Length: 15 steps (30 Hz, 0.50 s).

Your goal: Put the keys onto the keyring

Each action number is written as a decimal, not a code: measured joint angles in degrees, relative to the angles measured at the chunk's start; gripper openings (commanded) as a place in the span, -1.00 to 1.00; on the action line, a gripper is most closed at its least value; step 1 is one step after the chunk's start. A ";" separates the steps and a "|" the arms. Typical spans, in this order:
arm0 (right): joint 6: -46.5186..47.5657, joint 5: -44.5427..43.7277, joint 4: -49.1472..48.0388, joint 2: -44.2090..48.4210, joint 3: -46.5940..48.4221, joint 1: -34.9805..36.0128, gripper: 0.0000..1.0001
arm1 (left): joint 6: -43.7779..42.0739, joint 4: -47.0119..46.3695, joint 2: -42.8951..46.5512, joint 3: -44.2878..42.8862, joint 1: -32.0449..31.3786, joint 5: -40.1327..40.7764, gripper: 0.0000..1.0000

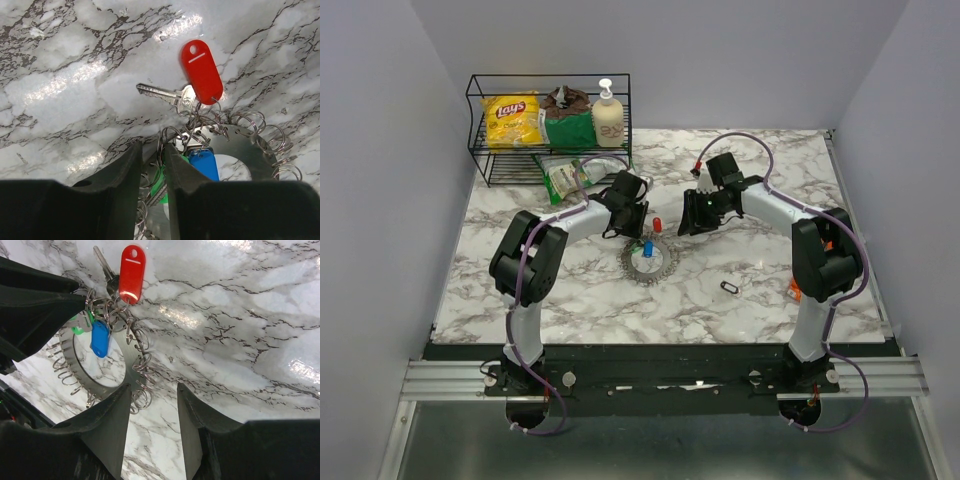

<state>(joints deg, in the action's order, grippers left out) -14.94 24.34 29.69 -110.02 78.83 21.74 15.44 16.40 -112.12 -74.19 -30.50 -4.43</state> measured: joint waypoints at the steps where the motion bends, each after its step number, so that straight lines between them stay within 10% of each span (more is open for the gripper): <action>1: 0.00 0.02 -0.07 0.00 -0.15 0.00 0.01 | 0.02 0.00 0.02 0.02 0.00 0.11 -0.19; 15: 0.04 0.68 -0.15 0.00 -1.27 0.00 0.02 | 1.38 -0.76 1.53 0.50 0.00 0.39 0.01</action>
<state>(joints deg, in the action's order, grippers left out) -14.90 25.02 29.54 -110.02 77.56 21.74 16.82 15.64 -110.59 -73.69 -30.50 -4.03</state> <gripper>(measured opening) 0.505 0.503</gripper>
